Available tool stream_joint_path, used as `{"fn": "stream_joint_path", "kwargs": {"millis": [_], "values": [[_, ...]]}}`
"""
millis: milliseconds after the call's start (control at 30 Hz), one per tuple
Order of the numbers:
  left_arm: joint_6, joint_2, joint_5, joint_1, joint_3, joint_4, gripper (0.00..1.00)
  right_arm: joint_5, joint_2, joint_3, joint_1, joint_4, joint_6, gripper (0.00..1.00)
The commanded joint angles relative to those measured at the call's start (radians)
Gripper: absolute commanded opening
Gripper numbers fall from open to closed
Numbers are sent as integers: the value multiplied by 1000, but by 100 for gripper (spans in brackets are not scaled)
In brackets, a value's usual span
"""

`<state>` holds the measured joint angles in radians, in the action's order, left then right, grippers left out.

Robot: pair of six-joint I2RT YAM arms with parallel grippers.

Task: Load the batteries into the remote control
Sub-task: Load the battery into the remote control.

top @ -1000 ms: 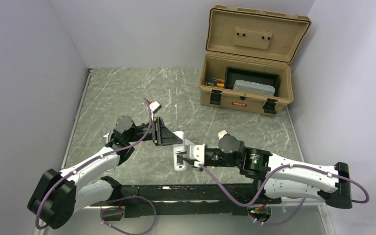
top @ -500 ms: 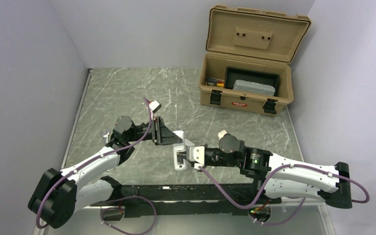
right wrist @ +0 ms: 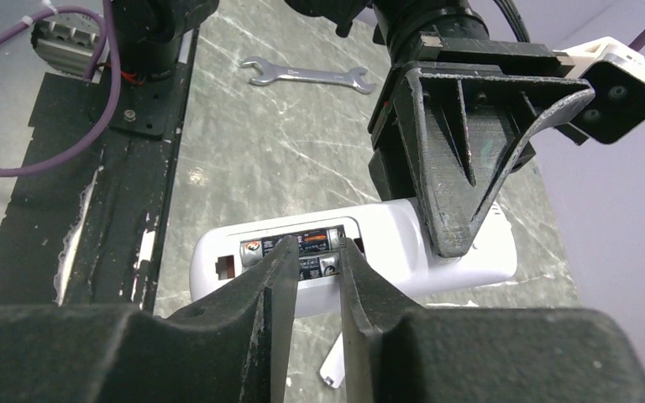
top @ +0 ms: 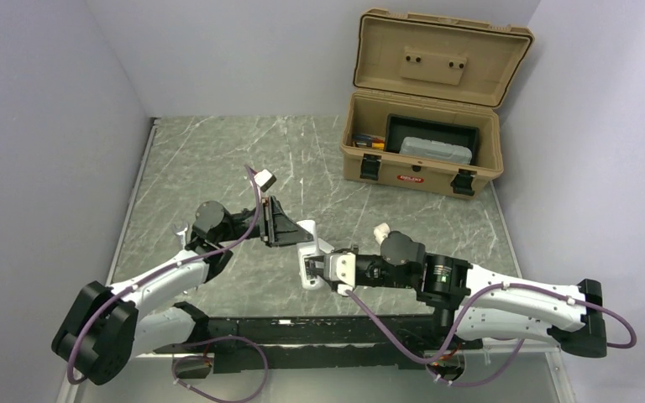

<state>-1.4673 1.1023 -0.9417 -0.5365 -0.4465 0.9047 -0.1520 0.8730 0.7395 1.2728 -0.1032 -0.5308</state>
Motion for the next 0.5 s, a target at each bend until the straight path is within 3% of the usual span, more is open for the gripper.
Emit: {"fn": "stream_joint_path", "kwargs": {"millis": [0, 133, 267, 367, 467], "values": [[-186, -20, 54, 17, -43, 302, 0, 37, 25, -67, 7, -356, 13, 28], [-179, -23, 49, 17, -42, 293, 0, 45, 16, -66, 8, -351, 10, 28], [-88, -61, 43, 17, -57, 161, 0, 48, -11, -76, 9, -302, 25, 28], [78, -131, 53, 13, -102, -87, 0, 58, -40, -89, 9, -246, 31, 29], [265, -192, 91, 5, -166, -434, 0, 60, -44, -94, 9, -200, 34, 29]]}}
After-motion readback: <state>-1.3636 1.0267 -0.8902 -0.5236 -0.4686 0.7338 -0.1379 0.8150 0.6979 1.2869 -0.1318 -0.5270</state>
